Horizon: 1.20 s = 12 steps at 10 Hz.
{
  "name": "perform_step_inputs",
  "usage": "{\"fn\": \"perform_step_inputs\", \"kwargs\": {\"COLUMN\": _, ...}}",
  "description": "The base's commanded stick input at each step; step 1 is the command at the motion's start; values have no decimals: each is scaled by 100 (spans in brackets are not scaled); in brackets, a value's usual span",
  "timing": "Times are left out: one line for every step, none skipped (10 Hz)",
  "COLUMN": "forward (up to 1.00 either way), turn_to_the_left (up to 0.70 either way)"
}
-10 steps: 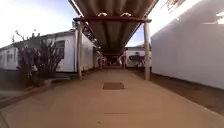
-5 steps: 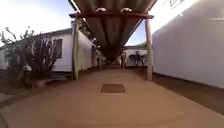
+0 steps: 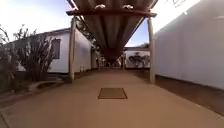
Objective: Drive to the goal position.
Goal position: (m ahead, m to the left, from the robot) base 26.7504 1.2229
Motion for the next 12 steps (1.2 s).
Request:
{"fn": "perform_step_inputs", "kwargs": {"forward": 70, "turn_to_the_left": 0}}
{"fn": "perform_step_inputs", "kwargs": {"forward": 70, "turn_to_the_left": 0}}
{"fn": "perform_step_inputs", "kwargs": {"forward": 70, "turn_to_the_left": 0}}
{"fn": "perform_step_inputs", "kwargs": {"forward": 70, "turn_to_the_left": 0}}
{"fn": "perform_step_inputs", "kwargs": {"forward": 70, "turn_to_the_left": 0}}
{"fn": "perform_step_inputs", "kwargs": {"forward": 70, "turn_to_the_left": 0}}
{"fn": "perform_step_inputs", "kwargs": {"forward": 70, "turn_to_the_left": 0}}
{"fn": "perform_step_inputs", "kwargs": {"forward": 70, "turn_to_the_left": 0}}
{"fn": "perform_step_inputs", "kwargs": {"forward": 70, "turn_to_the_left": 0}}
{"fn": "perform_step_inputs", "kwargs": {"forward": 70, "turn_to_the_left": 0}}
{"fn": "perform_step_inputs", "kwargs": {"forward": 70, "turn_to_the_left": 0}}
{"fn": "perform_step_inputs", "kwargs": {"forward": 70, "turn_to_the_left": 0}}
